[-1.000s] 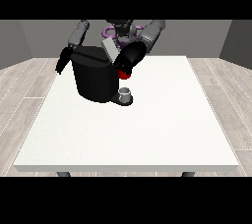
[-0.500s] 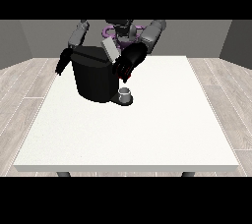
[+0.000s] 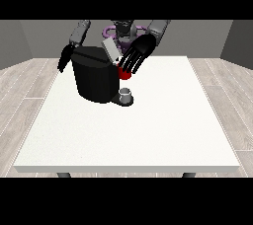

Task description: Insert the coffee pod into the coffee machine and close the lid

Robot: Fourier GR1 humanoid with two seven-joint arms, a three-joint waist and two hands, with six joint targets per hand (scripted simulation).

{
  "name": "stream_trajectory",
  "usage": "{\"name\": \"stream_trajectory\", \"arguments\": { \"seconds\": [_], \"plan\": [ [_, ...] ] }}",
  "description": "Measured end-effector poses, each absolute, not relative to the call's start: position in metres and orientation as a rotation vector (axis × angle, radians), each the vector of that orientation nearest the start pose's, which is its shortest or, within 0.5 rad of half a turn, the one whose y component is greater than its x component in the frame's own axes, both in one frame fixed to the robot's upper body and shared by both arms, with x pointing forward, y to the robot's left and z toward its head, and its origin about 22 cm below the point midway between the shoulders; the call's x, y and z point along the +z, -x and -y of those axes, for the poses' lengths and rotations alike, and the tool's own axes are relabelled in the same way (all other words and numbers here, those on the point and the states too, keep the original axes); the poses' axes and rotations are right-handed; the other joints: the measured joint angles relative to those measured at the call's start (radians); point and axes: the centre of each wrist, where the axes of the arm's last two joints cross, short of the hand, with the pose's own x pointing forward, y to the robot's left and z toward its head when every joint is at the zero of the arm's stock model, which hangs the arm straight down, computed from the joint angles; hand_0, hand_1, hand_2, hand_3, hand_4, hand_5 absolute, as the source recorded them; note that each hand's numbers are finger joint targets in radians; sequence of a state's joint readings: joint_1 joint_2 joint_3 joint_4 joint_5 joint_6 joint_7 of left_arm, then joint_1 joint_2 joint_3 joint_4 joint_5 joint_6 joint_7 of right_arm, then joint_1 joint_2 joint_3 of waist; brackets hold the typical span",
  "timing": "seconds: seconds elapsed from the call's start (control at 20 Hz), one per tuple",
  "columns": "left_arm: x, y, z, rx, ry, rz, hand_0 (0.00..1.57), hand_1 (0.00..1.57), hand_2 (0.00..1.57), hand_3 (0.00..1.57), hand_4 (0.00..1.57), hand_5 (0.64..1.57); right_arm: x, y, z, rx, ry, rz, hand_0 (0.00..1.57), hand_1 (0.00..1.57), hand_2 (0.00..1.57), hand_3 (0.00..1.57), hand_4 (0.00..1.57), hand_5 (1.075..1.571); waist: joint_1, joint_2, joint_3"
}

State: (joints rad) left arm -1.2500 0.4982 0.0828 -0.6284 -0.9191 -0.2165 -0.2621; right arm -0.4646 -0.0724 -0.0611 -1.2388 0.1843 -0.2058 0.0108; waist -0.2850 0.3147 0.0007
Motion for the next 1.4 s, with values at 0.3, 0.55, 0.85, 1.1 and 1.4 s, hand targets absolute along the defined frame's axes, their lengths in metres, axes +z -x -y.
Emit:
{"name": "stream_trajectory", "arguments": {
  "seconds": [0.3,0.55,0.85,1.1,1.4],
  "plan": [
    [0.213,-0.46,-0.258,-1.225,-0.801,1.595,0.0,0.0,0.18,0.0,0.0,1.571,0.008,-0.325,0.22,0.089,0.286,1.588,0.0,0.0,0.0,0.0,0.0,1.571,0.066,-0.122,-0.0004],
    [0.154,-0.454,-0.244,-1.066,-0.523,1.651,0.0,0.0,0.0,0.0,0.37,1.571,-0.019,-0.305,0.242,0.053,0.307,1.501,0.0,0.0,0.0,0.0,0.0,1.571,0.134,-0.249,-0.0014],
    [0.054,-0.426,-0.238,-0.644,-0.108,1.644,0.0,0.0,0.0,0.0,0.27,1.571,-0.035,-0.286,0.252,0.012,0.284,1.461,0.0,0.0,0.0,0.0,0.0,1.571,0.24,-0.408,-0.003],
    [-0.016,-0.39,-0.236,-0.463,0.048,1.533,0.0,0.0,0.0,0.0,0.37,1.571,-0.026,-0.286,0.249,0.038,0.197,1.482,0.0,0.0,0.0,0.0,0.0,1.571,0.315,-0.527,-0.0017],
    [-0.055,-0.358,-0.235,-0.388,0.107,1.457,0.0,0.0,0.0,0.0,0.41,1.571,0.006,-0.301,0.252,0.134,0.167,1.537,0.0,0.0,0.0,0.0,0.24,1.571,0.377,-0.582,-0.0012]
  ]
}}
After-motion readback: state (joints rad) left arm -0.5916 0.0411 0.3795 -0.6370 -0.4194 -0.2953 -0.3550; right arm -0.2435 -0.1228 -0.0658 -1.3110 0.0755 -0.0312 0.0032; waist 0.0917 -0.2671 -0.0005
